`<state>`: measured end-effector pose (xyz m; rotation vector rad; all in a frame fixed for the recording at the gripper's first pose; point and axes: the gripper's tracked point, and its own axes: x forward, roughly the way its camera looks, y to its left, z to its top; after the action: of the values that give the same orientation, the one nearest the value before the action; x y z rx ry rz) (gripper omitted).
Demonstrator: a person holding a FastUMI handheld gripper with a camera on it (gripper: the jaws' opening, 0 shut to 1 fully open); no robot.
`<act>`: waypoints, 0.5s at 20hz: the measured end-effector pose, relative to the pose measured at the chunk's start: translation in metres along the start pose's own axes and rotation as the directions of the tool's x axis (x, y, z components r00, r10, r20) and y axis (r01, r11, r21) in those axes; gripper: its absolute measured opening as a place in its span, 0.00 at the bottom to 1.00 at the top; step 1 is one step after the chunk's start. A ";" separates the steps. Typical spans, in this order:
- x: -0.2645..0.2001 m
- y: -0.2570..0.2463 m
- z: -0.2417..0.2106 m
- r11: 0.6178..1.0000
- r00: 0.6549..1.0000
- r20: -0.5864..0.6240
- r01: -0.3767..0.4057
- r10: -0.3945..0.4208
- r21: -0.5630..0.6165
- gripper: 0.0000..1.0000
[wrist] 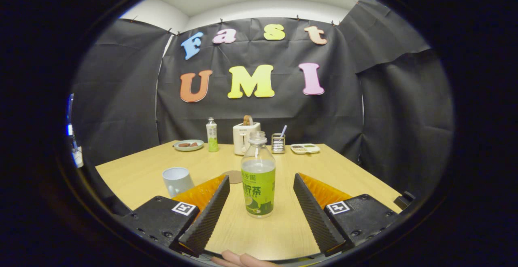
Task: Take the bottle from table, then pour the juice into the cup, finally place the bottle on the coaster
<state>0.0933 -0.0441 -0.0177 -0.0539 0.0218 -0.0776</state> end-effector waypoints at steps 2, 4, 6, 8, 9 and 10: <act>0.014 0.003 -0.006 0.999 1.000 -0.015 -0.011 0.011 0.031 1.00; 0.026 0.013 -0.009 0.998 0.999 -0.026 -0.037 0.038 0.041 1.00; 0.038 0.015 -0.013 0.999 0.999 -0.032 -0.037 0.038 0.016 1.00; 0.051 0.014 -0.014 1.000 0.999 -0.030 -0.018 0.017 -0.014 1.00; 0.058 0.014 -0.013 1.000 1.000 -0.027 -0.007 0.007 -0.026 1.00; 0.063 0.009 -0.013 0.999 1.000 -0.021 0.008 -0.008 -0.031 1.00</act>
<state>0.1569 -0.0404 -0.0322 -0.0841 0.0441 -0.0857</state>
